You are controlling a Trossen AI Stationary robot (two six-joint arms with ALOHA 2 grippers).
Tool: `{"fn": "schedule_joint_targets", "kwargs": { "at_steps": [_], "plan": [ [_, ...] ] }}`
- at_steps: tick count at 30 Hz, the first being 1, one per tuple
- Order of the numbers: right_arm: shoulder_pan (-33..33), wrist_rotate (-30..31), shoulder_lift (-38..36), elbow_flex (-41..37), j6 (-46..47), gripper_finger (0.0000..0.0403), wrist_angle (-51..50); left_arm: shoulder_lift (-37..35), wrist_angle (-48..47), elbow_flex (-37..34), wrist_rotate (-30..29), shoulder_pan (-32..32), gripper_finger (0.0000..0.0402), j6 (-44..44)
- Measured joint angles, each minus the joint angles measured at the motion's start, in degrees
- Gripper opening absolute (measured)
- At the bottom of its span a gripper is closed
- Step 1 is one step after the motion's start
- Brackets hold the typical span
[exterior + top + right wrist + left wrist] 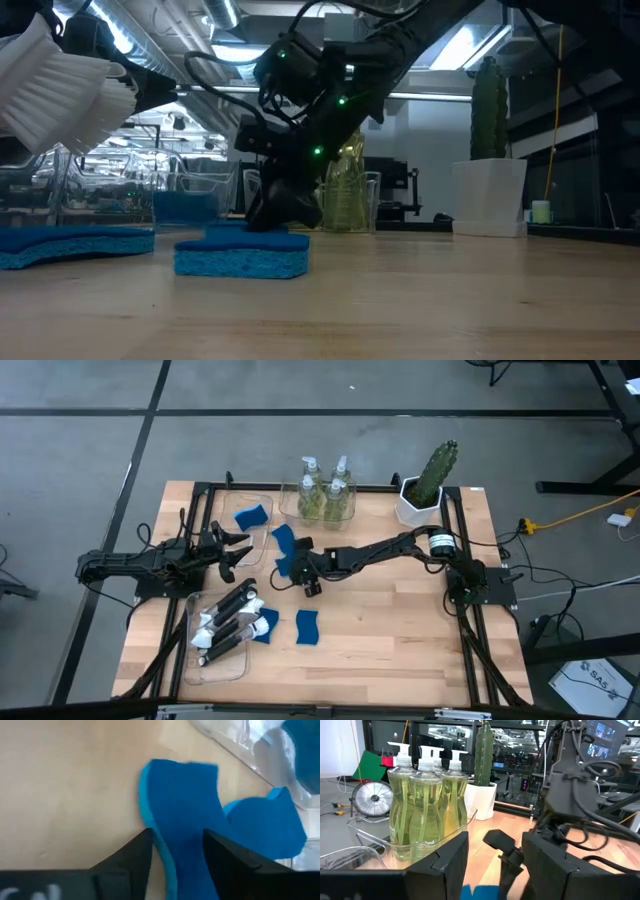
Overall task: Pick & Place Kitchen Sink Supplies
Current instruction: Put the blue sponge into the top left transparent bin
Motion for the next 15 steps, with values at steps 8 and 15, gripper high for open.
{"fn": "schedule_joint_targets", "kwargs": {
  "at_steps": [8,15],
  "plan": [
    [-0.94,-3.48,0.00,-0.01,0.06,0.0043,1.40,0.01,0.00,0.00,0.00,0.00,0.0180,0.01],
    [-1.21,-4.87,0.00,0.48,3.93,0.0004,1.27,0.01,0.01,0.00,0.00,0.00,0.0180,0.00]
  ]
}}
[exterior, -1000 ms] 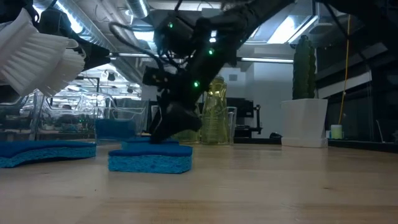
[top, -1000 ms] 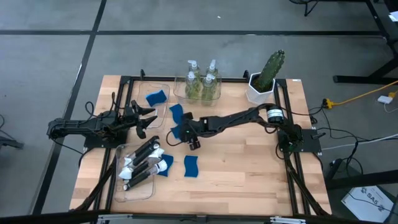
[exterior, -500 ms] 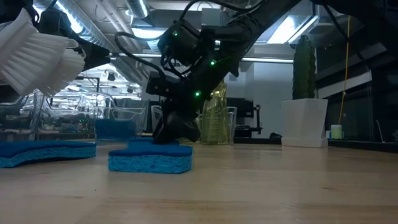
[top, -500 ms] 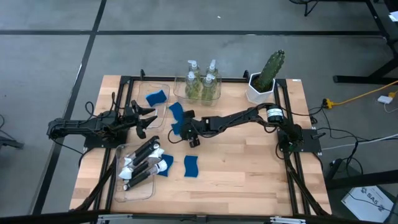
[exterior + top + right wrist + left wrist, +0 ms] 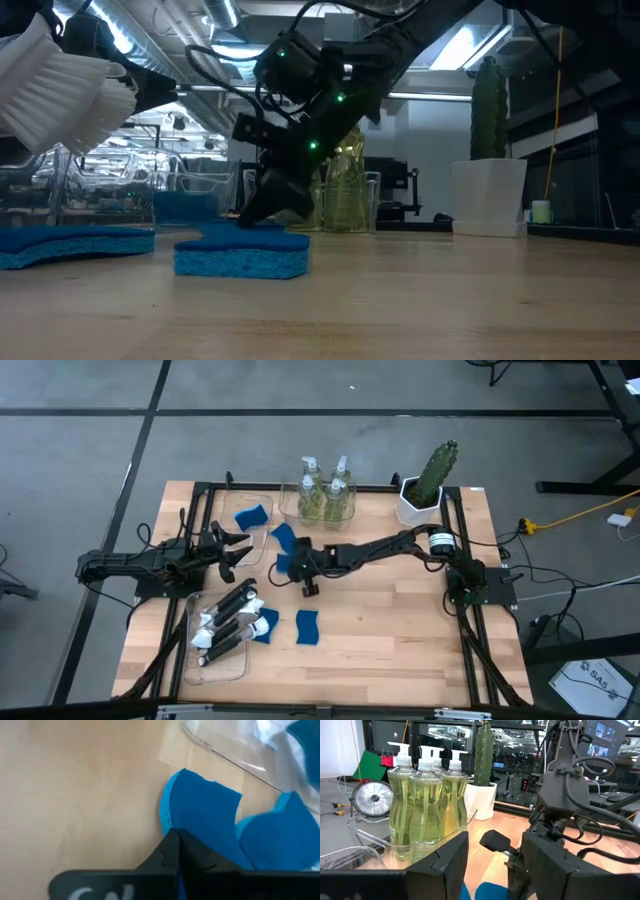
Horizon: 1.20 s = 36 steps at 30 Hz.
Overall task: Pick & Place Kitchen Sink Supplies
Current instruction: Put the blue sponge into the top left transparent bin
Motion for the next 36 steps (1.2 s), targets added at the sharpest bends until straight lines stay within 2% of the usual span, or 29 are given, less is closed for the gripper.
{"fn": "schedule_joint_targets", "kwargs": {
  "at_steps": [7,15,17,21,24,29,36],
  "plan": [
    [-1.08,-7.29,-0.10,4.56,3.56,0.0002,-2.19,-0.01,-0.01,0.00,0.00,0.02,0.0180,0.01],
    [-2.59,-7.85,-0.24,13.78,3.92,0.0001,-12.06,0.00,-0.01,0.00,0.00,0.00,0.0180,0.01],
    [-2.64,-6.32,-0.24,16.21,4.76,0.0001,-15.02,0.00,-0.01,0.00,0.00,0.00,0.0180,0.01],
    [-2.55,1.43,-0.35,21.25,5.53,0.0001,-22.04,0.00,0.01,0.00,0.00,0.00,0.0180,0.01],
    [-2.25,4.13,-0.37,23.49,4.52,0.0001,-22.94,0.00,-0.01,0.00,0.00,0.01,0.0180,0.01],
    [-2.21,3.55,-0.44,24.52,1.39,0.0001,-16.64,-0.02,-0.01,0.00,0.00,0.02,0.0180,0.01],
    [-3.01,-3.84,1.35,24.23,1.57,0.0000,-2.29,-0.02,0.01,0.00,-0.11,0.02,0.0180,0.01]
  ]
}}
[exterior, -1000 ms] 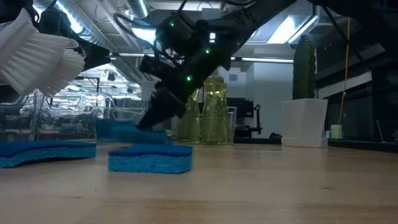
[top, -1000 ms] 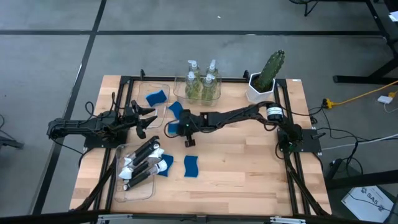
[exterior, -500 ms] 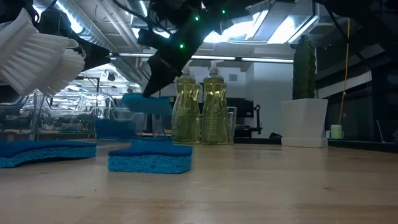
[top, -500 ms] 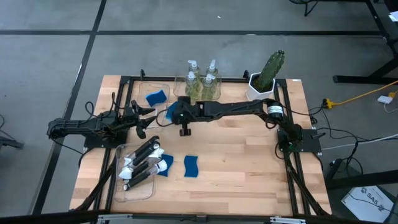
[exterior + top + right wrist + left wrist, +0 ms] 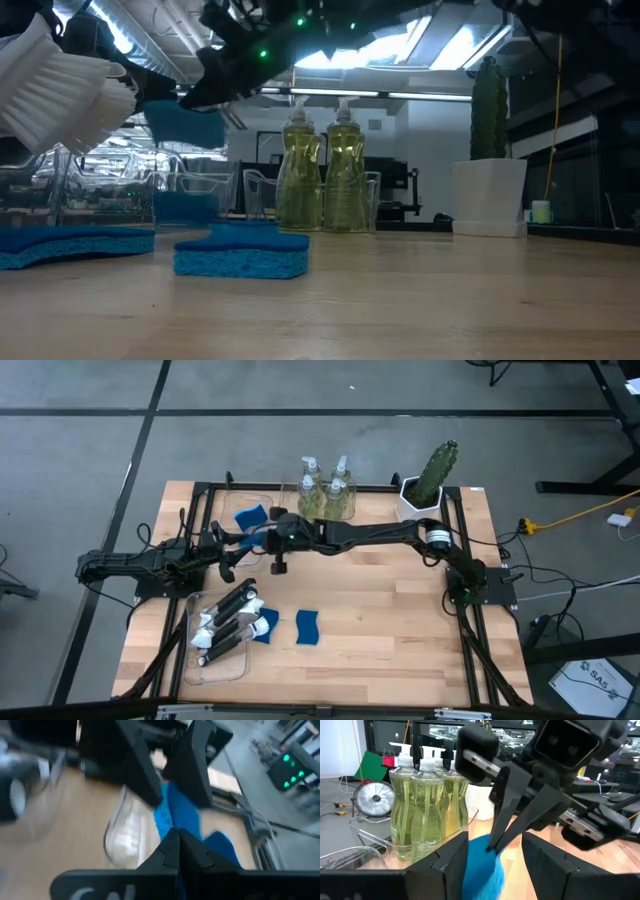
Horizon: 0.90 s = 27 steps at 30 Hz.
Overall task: Pick & Place Kitchen Sink Supplies
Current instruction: Put the blue sponge into the top left transparent bin
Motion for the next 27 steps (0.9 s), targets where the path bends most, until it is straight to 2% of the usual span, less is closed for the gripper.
{"fn": "schedule_joint_targets", "kwargs": {
  "at_steps": [8,17,22,27],
  "plan": [
    [-2.23,-9.52,4.92,-0.02,5.58,0.0000,11.46,0.00,-0.01,0.00,0.13,0.00,0.0180,0.00],
    [-4.37,-8.45,7.24,-0.11,12.52,0.0034,13.50,0.02,-0.02,0.00,0.15,0.00,0.0180,0.00],
    [-5.35,-8.11,7.28,-0.11,14.65,0.0079,13.61,0.02,-0.02,0.00,0.13,0.00,0.0180,0.00],
    [-5.67,-8.11,7.28,-0.11,19.05,0.0157,13.36,0.00,-0.02,0.00,0.13,0.00,0.0180,0.00]
  ]
}}
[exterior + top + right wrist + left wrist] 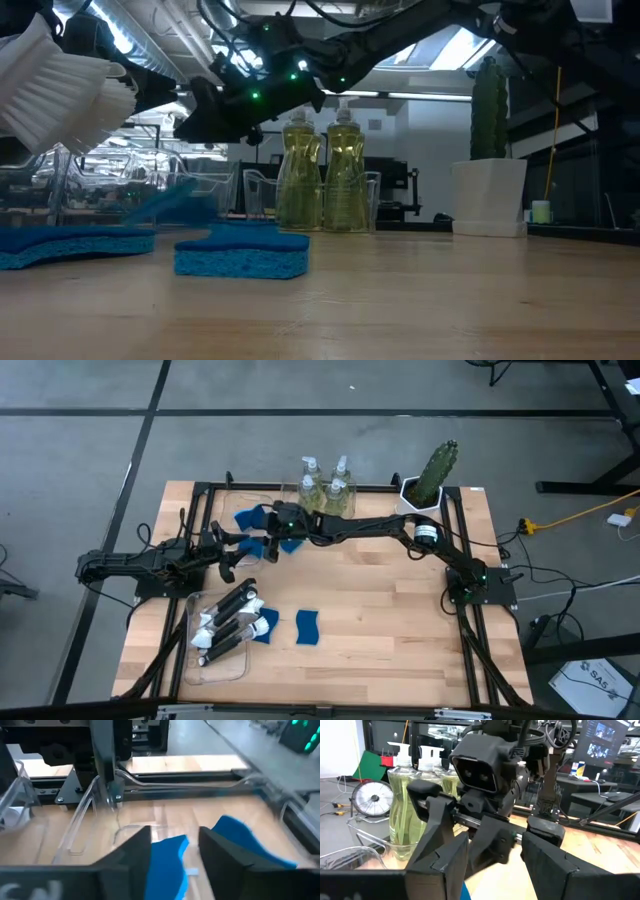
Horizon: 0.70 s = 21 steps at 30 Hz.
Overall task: Pick & Place Kitchen Sink Supplies
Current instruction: Put the blue sponge into the top left transparent bin
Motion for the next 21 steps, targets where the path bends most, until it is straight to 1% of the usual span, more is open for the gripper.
{"fn": "schedule_joint_targets", "kwargs": {
  "at_steps": [4,6,8,12,18,21],
  "plan": [
    [-0.16,-0.09,0.00,0.00,3.63,0.0216,-3.01,0.02,0.00,0.00,0.00,0.00,0.0180,0.00],
    [-0.20,-0.11,-0.09,0.00,3.84,0.0236,-4.73,0.02,0.00,0.00,0.00,0.00,0.0180,0.00],
    [-0.11,-0.14,-0.18,0.00,1.92,0.0249,-5.61,0.00,0.00,0.00,0.00,0.00,0.0180,0.00],
    [1.39,-0.01,-0.73,0.63,-2.86,0.0254,-9.23,0.02,0.00,0.00,0.00,0.00,0.0180,0.00],
    [3.13,-0.02,-0.99,6.65,-6.36,0.0237,-27.77,0.01,0.01,0.00,0.00,0.00,0.0180,0.00],
    [3.27,0.09,-1.03,8.08,-6.21,0.0226,-33.79,0.02,0.00,0.00,0.00,0.00,0.0180,0.00]
  ]
}}
